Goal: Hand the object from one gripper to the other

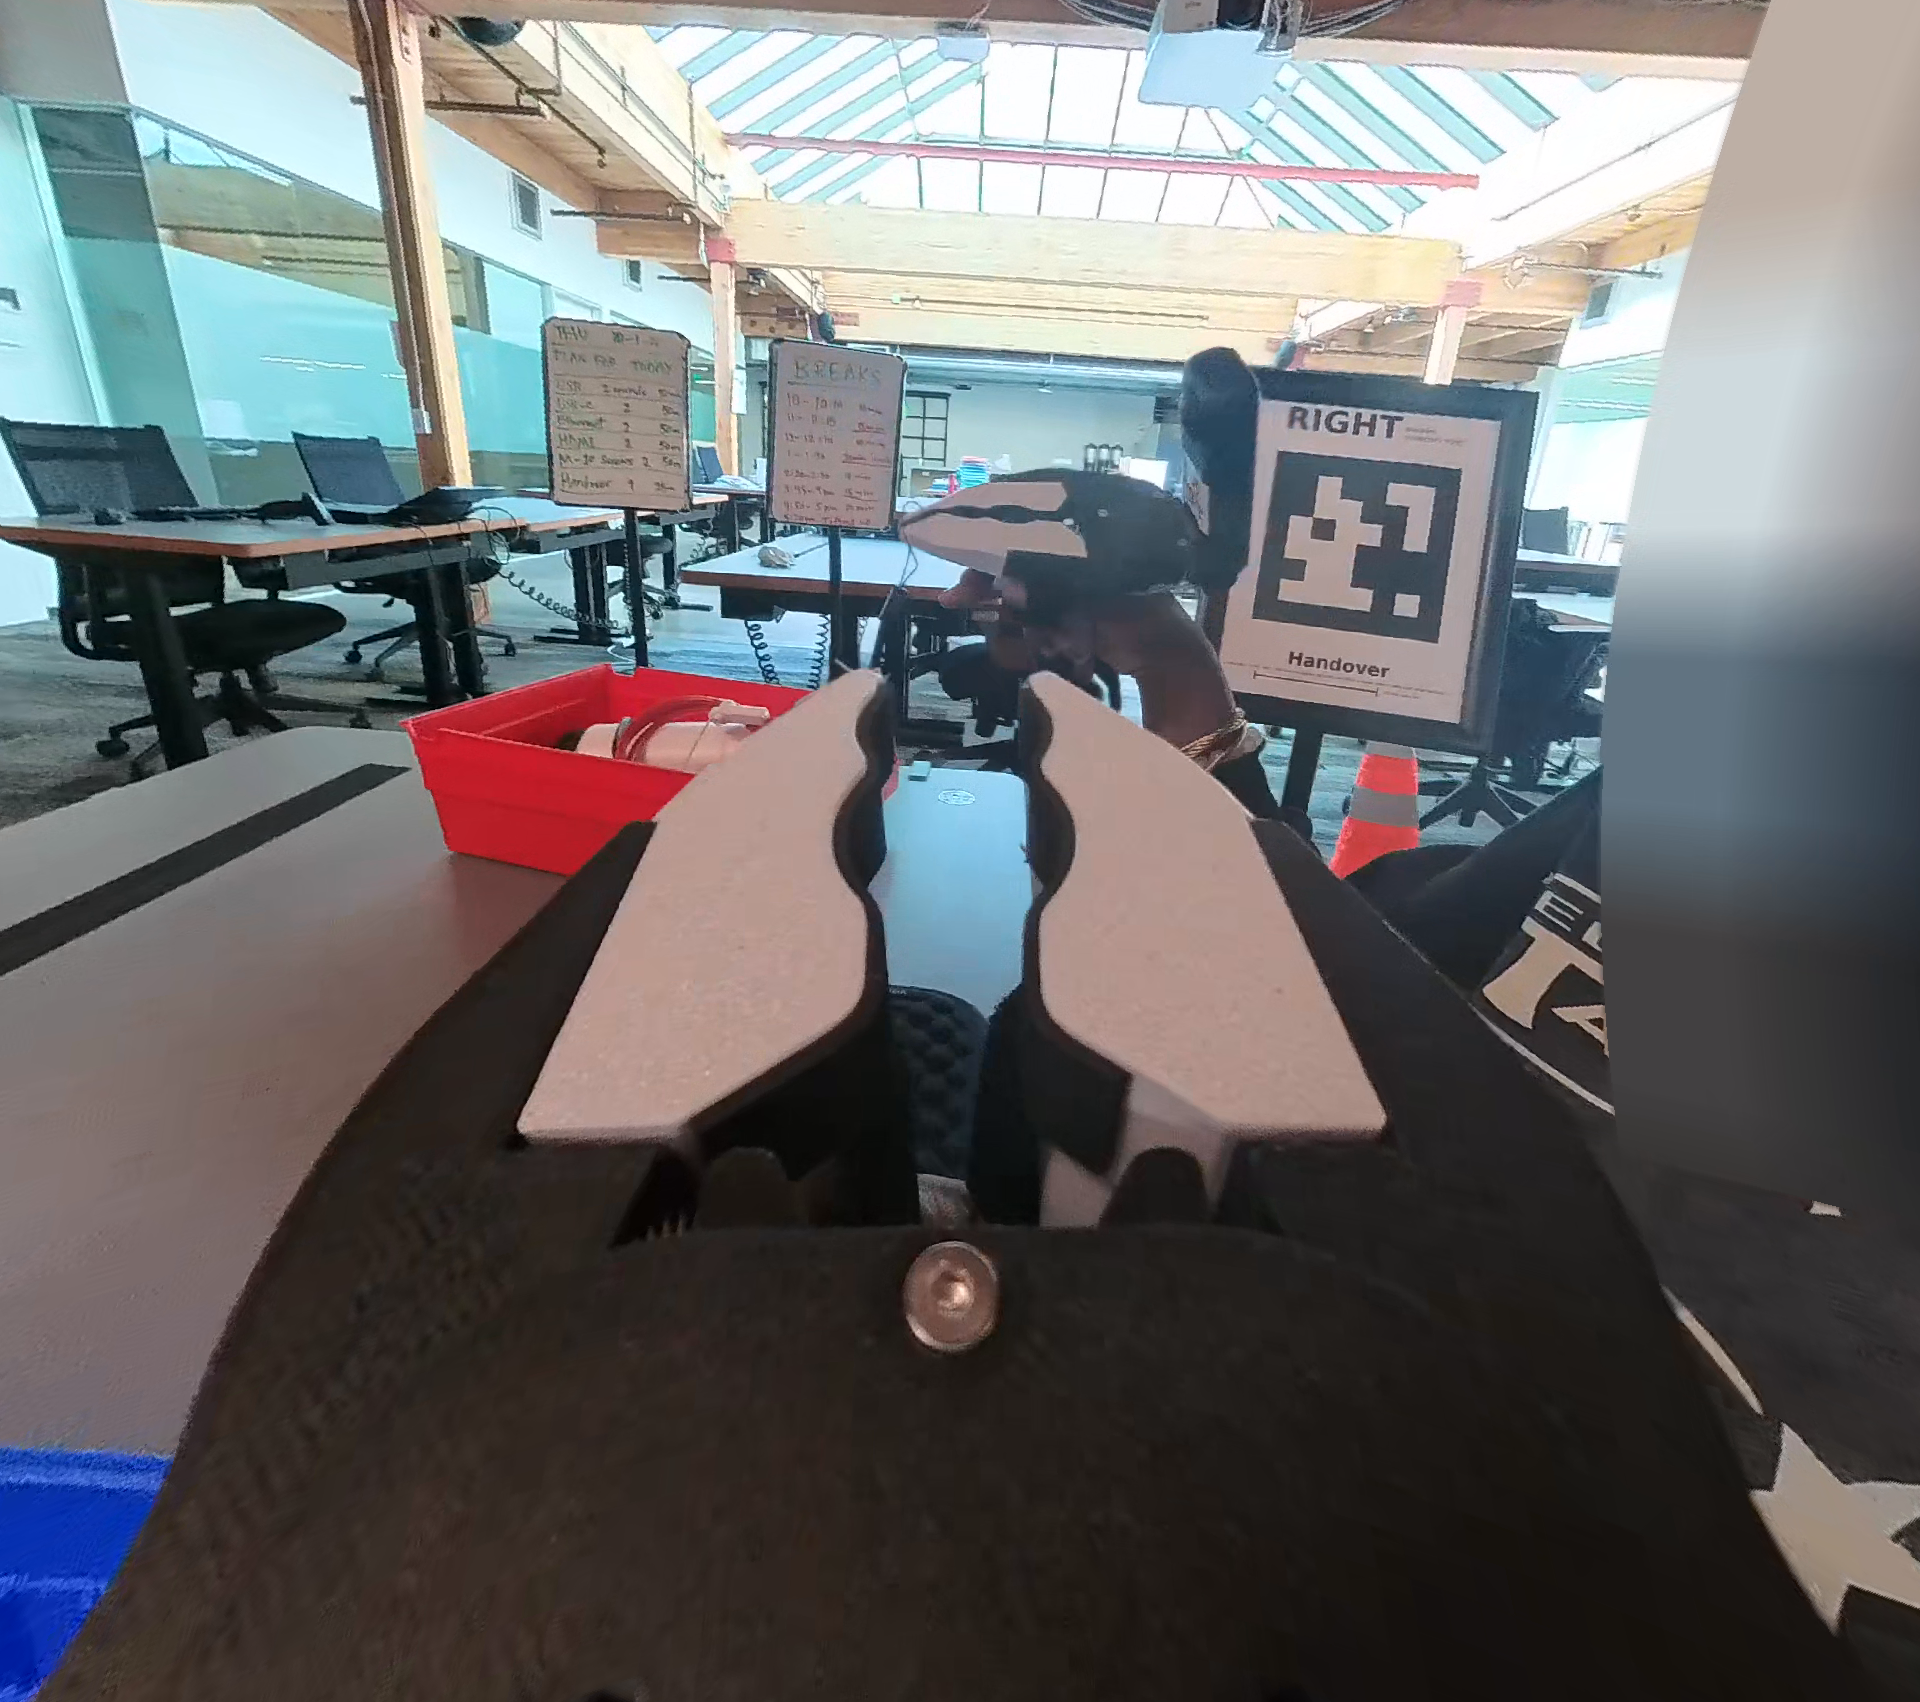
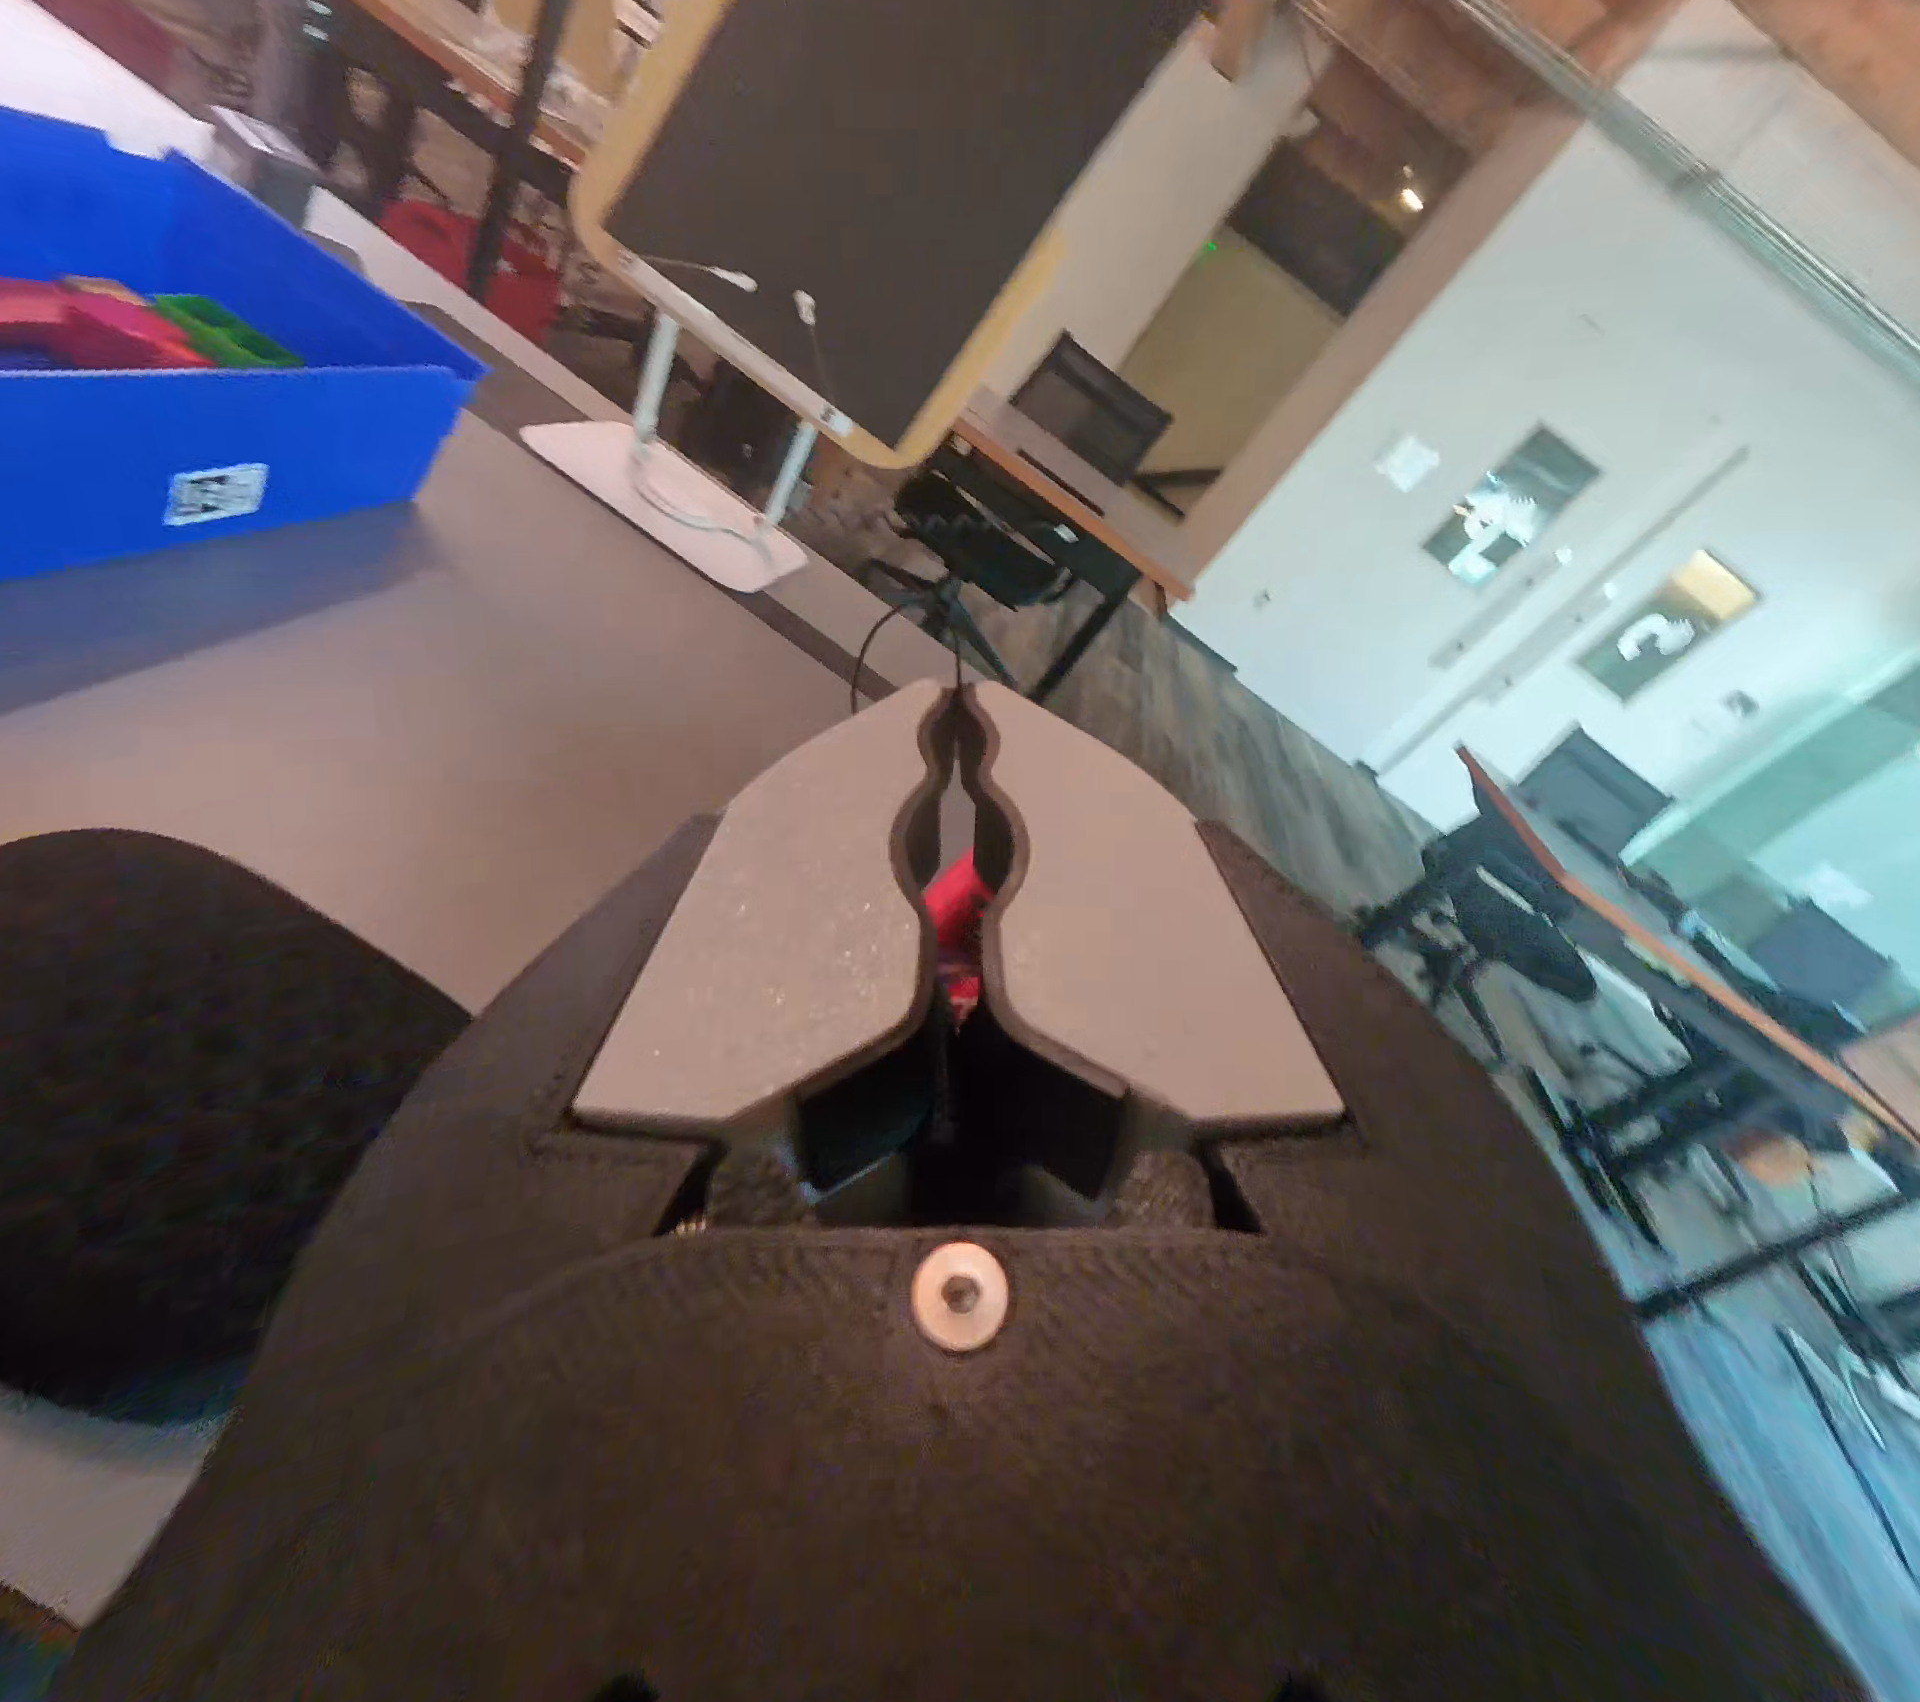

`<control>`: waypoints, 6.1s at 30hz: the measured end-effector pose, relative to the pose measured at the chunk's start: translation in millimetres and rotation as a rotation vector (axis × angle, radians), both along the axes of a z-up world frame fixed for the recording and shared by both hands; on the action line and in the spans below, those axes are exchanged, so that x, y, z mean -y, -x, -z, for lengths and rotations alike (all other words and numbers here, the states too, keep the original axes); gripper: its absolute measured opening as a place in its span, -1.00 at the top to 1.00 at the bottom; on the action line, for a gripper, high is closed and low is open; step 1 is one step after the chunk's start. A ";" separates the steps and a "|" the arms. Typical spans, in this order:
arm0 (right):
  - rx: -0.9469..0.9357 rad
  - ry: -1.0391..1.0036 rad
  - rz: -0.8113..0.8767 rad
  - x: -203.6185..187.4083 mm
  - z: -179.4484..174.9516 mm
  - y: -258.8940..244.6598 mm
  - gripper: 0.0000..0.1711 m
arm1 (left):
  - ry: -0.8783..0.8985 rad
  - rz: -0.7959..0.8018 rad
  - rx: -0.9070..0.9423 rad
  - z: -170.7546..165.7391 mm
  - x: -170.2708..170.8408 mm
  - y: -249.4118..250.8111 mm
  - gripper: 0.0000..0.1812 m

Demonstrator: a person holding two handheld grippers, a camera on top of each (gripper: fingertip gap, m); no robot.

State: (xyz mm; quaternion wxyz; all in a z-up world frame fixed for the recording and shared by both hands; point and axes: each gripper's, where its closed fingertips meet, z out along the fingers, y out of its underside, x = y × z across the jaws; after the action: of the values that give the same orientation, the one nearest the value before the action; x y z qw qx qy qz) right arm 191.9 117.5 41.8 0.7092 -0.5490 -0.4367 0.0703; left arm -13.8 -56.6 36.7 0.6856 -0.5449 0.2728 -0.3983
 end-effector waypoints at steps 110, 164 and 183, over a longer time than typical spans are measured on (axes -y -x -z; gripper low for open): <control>-0.615 0.299 -0.169 -72.9 10.2 -1.2 -0.10 | 1.355 -0.690 -1.169 207.1 -71.5 258.3 0.53; -0.378 0.125 -0.849 175.0 -18.3 150.5 0.80 | -1.265 -1.433 -1.158 -30.6 -1.7 -23.5 0.89; -0.254 0.028 -0.855 174.4 -9.7 149.2 0.88 | -0.927 -1.096 -0.828 -26.5 -9.2 -33.8 0.72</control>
State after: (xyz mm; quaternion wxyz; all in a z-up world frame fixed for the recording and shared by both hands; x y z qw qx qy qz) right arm 42.7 -56.9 51.6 0.6569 -0.3159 -0.5327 0.4300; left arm 20.1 -47.5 63.2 0.7817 -0.3653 0.3354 0.3782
